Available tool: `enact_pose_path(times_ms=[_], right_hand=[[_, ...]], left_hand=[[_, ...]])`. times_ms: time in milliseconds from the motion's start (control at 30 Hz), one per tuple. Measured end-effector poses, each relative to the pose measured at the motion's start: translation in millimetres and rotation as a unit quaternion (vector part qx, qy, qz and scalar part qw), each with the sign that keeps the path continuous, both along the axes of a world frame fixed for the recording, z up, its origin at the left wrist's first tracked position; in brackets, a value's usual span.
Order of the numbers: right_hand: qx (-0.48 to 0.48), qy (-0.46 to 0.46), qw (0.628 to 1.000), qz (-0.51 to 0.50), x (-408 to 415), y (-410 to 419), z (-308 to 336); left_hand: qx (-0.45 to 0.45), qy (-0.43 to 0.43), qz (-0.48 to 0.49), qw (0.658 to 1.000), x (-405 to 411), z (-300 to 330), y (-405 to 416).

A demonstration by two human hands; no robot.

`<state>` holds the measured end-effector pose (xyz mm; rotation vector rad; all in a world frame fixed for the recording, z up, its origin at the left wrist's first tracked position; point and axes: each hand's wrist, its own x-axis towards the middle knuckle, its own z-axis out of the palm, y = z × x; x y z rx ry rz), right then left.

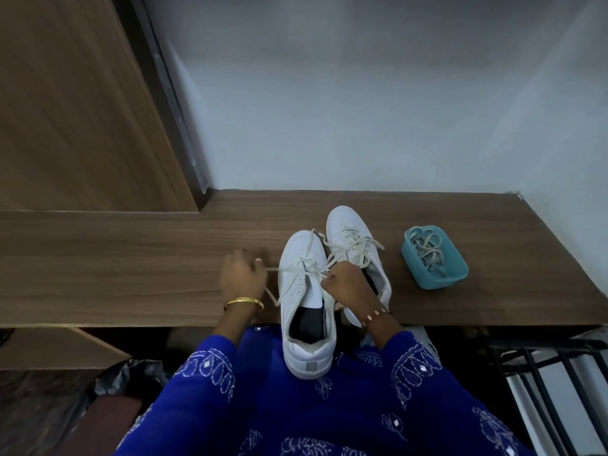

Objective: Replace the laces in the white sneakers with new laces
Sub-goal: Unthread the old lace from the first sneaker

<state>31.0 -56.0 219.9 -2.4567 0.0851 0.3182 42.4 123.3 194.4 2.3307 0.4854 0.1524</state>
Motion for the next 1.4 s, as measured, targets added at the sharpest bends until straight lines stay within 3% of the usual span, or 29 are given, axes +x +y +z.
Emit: enact_pose_path(times_ms=[67, 167, 367, 433, 467, 500, 533, 567, 600, 633, 700, 733, 800, 833, 867, 933, 1033, 1200, 1300, 1400], right_hand=[[-0.018, -0.003, 1.0, 0.008, -0.9, -0.1, 0.7], [-0.045, -0.011, 0.999, 0.026, -2.1, -0.4, 2.8], [-0.057, -0.017, 0.998, 0.035, -2.7, -1.0, 3.9], [-0.047, -0.019, 0.998, 0.034, -3.1, -0.5, 2.6], [-0.044, -0.018, 0.998, 0.031, -3.4, -0.8, 1.7], [-0.033, -0.013, 0.999, 0.024, -2.9, -1.2, 0.3], [-0.015, -0.007, 1.0, 0.013, -2.2, -2.2, -1.6], [0.002, 0.001, 1.0, 0.006, -1.4, -2.5, -3.2], [0.014, 0.008, 1.0, 0.003, -0.5, -2.5, -4.5], [0.019, 0.012, 1.0, 0.001, -0.3, -2.3, -4.8], [0.023, 0.015, 1.0, -0.004, 0.4, -1.9, -5.2], [0.021, 0.012, 1.0, -0.006, 0.8, -2.3, -5.2], [0.009, 0.003, 1.0, -0.001, 0.6, -2.3, -5.0], [0.004, 0.001, 1.0, 0.003, 0.4, -1.8, -4.9], [0.001, 0.0, 1.0, 0.005, 0.5, -1.4, -5.3], [0.003, 0.003, 1.0, 0.004, 0.8, -1.3, -6.5], [-0.008, 0.008, 1.0, 0.002, 1.5, -1.6, -6.6], [-0.013, -0.004, 1.0, 0.002, 0.5, -3.1, -6.2], [0.0, -0.001, 1.0, 0.002, -0.2, -2.2, -5.9], [0.007, 0.003, 1.0, -0.012, 0.2, -3.4, -6.3]], left_hand=[[0.078, -0.025, -0.118, 0.99, -3.1, 8.2, -16.8], [0.106, 0.042, -0.243, 0.963, -5.6, 12.9, -43.4], [0.133, 0.049, -0.215, 0.966, -4.7, 25.1, -56.4], [0.029, 0.021, -0.178, 0.983, -2.9, 22.1, -48.8], [-0.083, 0.006, -0.134, 0.987, -1.7, 20.1, -43.6], [-0.236, -0.019, -0.068, 0.969, 0.4, 19.4, -37.6], [-0.404, -0.042, 0.024, 0.913, 3.5, 19.5, -31.3], [-0.54, -0.054, 0.116, 0.832, 6.5, 21.5, -23.4], [-0.612, -0.063, 0.187, 0.766, 10.1, 22.5, -13.3], [-0.63, -0.069, 0.226, 0.74, 13.9, 23.1, -4.6], [-0.588, -0.074, 0.245, 0.768, 22.5, 17.2, 10.1], [-0.543, -0.067, 0.225, 0.806, 24.9, 14.1, 12.3], [-0.334, -0.009, 0.132, 0.933, 26.4, 8.8, 11.0], [-0.209, 0.04, 0.074, 0.974, 22.0, 8.5, 6.9], [-0.101, 0.074, 0.028, 0.992, 18.2, 7.3, 1.3], [0.021, 0.06, -0.069, 0.996, 11.3, 6.6, -10.8], [0.092, 0.046, -0.227, 0.968, 2.2, 8.7, -33.1], [0.157, 0.049, -0.223, 0.961, -3.3, 8.0, -40.5], [0.036, 0.032, -0.179, 0.983, -3.2, 5.2, -35.9], [-0.085, -0.008, -0.048, 0.995, -1.6, 3.3, -25.5]])
